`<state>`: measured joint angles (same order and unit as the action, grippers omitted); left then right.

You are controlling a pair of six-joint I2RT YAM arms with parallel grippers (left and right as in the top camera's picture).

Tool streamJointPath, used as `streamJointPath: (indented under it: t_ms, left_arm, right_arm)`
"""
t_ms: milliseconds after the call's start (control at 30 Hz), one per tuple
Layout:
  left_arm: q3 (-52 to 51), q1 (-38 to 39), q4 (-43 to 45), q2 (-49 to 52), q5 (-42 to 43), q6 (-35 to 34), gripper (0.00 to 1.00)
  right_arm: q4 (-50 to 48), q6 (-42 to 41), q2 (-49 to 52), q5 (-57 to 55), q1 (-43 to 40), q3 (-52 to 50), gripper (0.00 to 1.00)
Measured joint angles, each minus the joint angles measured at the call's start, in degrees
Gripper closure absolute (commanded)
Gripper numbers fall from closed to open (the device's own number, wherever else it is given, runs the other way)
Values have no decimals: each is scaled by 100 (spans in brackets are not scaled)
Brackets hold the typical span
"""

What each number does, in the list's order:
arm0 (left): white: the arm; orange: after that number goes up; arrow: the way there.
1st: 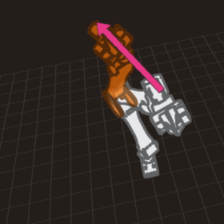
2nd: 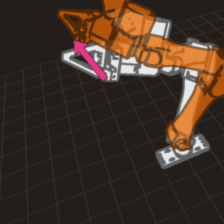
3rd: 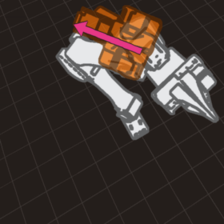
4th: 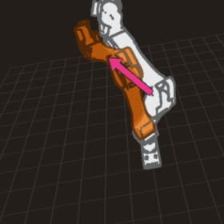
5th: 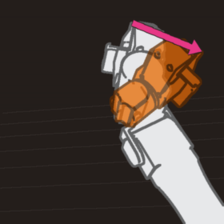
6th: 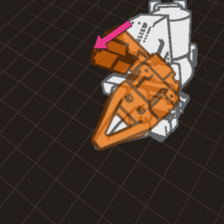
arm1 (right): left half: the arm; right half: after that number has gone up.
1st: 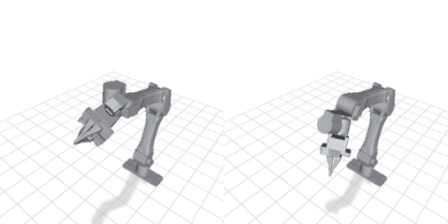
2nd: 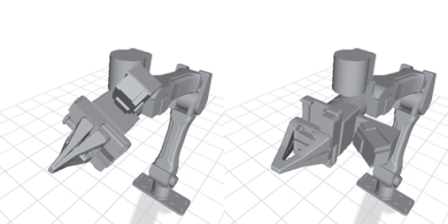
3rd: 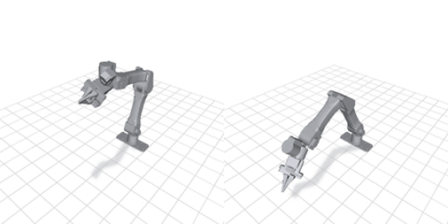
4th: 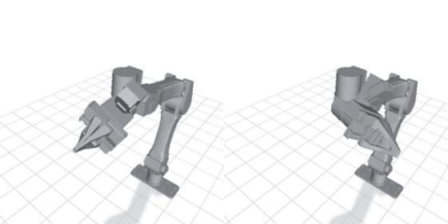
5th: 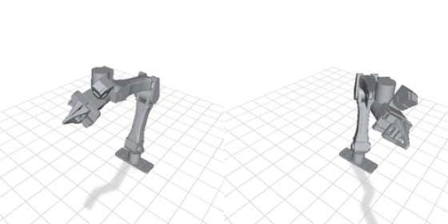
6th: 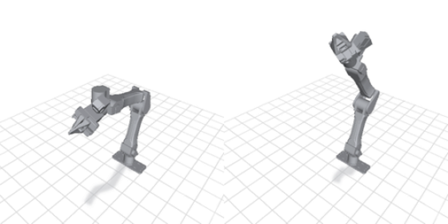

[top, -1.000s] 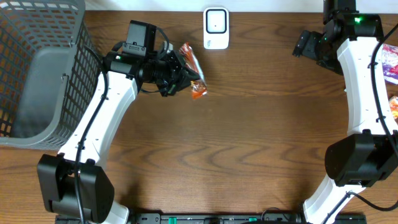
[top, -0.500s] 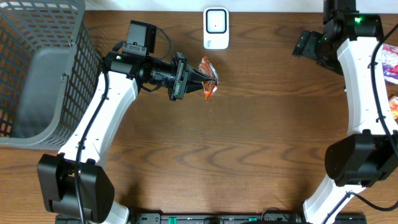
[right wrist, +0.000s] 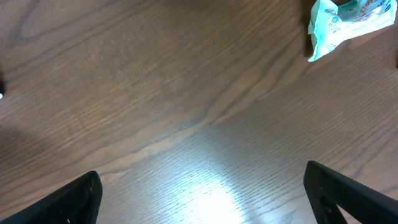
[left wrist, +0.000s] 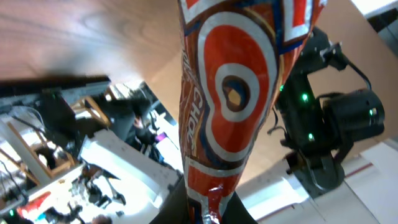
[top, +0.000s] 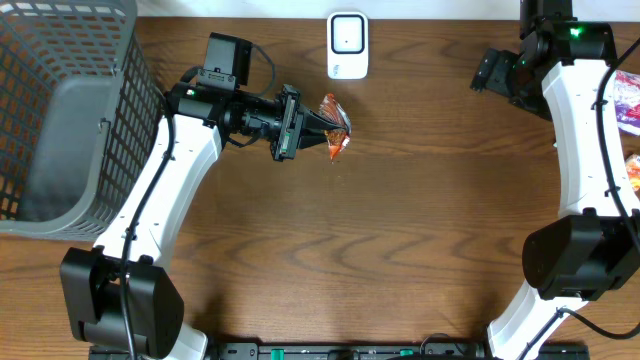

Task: Scan the item barcode
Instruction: 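Lift snack bar with left gripper and swing it toward scanner, then set snack bar down before scanner and retract left gripper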

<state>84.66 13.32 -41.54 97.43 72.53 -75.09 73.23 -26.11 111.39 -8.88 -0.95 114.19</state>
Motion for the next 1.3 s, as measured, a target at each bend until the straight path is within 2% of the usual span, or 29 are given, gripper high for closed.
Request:
streamJointPath:
  t_ms: [133,300,500,667,800,967,1133,1300]
  left_arm:
    - [0,35,125,0,-732,645,92]
    - [0,407,129,0,-2586,2020,92]
    - [0,1458,142,87,-5191,3438,92]
    - [0,2190,229,490,-6752,4063,88]
    - [0,2507,542,1040,-7453,4260,88]
    - [0,2542,844,1580,-7761,4277,87]
    - [0,2535,881,1834,-7888,4216,62]
    - [0,2535,896,1840,-7914,4109,56]
  right_arm:
    - [-2,0,0,0,0,0,1]
    - [-2,0,0,0,0,0,1]
    - [0,0,0,0,0,0,1]
    - [0,0,0,0,0,0,1]
    - [0,0,0,-2,0,0,1]
    - [0,0,0,0,0,0,1]
    - [0,0,0,-2,0,0,1]
    - [-2,0,0,-2,0,0,1]
